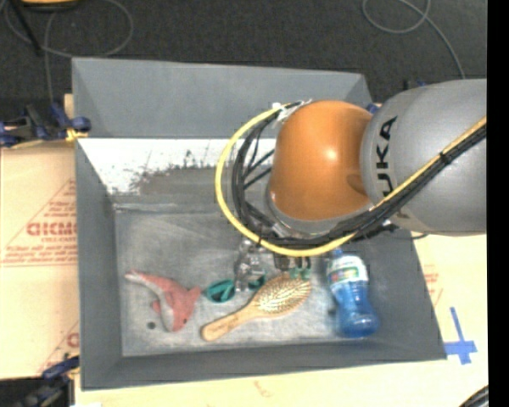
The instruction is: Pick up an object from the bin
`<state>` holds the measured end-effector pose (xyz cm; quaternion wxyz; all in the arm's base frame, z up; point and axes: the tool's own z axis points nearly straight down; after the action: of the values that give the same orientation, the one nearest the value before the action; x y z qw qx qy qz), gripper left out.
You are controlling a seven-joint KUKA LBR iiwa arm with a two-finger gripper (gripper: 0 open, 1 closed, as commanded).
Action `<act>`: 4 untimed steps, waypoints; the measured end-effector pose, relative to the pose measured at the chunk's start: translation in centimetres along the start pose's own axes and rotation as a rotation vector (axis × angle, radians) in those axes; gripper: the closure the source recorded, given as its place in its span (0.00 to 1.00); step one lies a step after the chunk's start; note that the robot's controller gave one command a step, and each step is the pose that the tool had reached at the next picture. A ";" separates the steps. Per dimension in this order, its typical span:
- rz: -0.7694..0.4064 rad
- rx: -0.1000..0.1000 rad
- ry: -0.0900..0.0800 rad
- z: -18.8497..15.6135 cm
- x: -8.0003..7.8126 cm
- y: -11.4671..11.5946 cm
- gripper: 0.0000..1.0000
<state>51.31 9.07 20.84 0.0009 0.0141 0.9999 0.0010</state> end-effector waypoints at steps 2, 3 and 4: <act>0.000 0.000 0.000 7.5 0.3 1.1 0.00; 0.001 0.000 0.000 7.5 0.2 1.1 0.00; 0.082 -0.001 -0.009 13.5 -3.9 -2.0 1.00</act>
Offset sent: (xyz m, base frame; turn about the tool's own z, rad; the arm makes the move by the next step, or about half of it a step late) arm -0.0027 0.0114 -0.0753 0.0007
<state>55.19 7.00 7.38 0.0053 0.0553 0.9985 0.0016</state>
